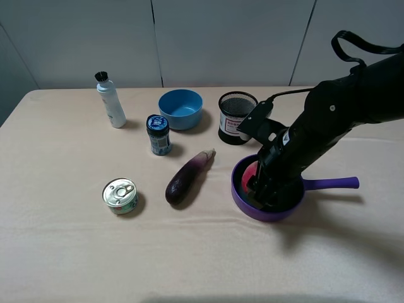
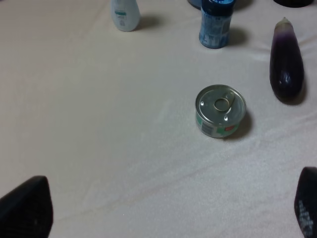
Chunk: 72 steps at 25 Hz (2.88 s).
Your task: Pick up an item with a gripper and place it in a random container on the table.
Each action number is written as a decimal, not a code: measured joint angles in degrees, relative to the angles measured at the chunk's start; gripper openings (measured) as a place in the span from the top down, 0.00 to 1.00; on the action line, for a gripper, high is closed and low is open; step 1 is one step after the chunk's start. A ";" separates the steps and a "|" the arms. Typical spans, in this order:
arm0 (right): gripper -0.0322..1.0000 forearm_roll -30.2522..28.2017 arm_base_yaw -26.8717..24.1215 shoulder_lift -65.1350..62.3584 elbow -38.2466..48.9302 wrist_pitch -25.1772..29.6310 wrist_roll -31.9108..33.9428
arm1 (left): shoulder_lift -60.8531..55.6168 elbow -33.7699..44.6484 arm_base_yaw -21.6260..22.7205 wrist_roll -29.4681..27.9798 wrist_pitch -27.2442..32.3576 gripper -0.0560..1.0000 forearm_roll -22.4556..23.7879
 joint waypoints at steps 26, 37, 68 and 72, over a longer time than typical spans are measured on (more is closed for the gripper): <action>0.32 0.46 0.00 0.00 0.00 0.17 0.00 | 0.00 0.00 0.00 0.00 0.00 0.01 0.00; 0.30 1.56 0.00 0.00 0.00 1.66 0.00 | 0.00 0.00 0.00 0.00 0.00 0.01 0.00; 0.30 -0.41 0.00 -24.08 0.06 21.83 10.28 | 0.00 0.00 0.00 0.00 0.00 0.01 0.00; 0.30 -1.68 -0.59 -29.07 0.06 24.00 13.18 | 0.00 0.00 0.00 0.00 0.00 0.01 0.00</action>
